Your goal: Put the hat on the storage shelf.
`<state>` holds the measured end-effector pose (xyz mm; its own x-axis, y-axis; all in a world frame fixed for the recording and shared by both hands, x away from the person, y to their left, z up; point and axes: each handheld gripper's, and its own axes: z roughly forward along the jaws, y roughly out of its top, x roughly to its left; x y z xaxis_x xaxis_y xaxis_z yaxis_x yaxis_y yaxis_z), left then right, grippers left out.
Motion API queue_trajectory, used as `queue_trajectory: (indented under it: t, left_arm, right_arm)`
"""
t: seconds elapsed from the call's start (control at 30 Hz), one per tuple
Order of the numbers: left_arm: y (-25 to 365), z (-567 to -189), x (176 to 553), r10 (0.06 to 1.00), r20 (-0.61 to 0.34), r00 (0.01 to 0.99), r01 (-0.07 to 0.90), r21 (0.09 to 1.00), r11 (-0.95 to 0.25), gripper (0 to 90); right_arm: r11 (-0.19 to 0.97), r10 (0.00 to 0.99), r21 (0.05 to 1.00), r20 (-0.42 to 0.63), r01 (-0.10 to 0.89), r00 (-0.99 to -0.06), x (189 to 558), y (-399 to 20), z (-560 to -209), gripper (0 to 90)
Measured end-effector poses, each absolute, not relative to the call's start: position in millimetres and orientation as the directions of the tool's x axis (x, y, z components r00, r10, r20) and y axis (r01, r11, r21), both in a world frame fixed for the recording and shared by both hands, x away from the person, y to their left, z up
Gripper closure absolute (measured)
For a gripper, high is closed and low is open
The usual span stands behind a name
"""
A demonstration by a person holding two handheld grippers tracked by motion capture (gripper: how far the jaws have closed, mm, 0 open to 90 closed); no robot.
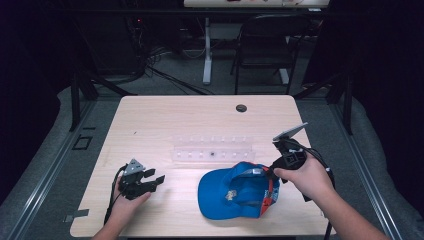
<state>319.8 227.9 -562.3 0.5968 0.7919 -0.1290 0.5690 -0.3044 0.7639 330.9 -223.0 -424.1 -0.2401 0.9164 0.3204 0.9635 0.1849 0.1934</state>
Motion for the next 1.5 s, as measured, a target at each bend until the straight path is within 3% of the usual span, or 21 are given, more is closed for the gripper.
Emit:
queue_trajectory:
  t: [1.5]
  left_arm:
    - [227,-563,320,0.791,-0.131,0.598,0.571,0.762,-0.306,48.6]
  right_arm:
    - [0.190,0.916,0.151,0.328,0.970,-0.230,342,-218,-354,78.1]
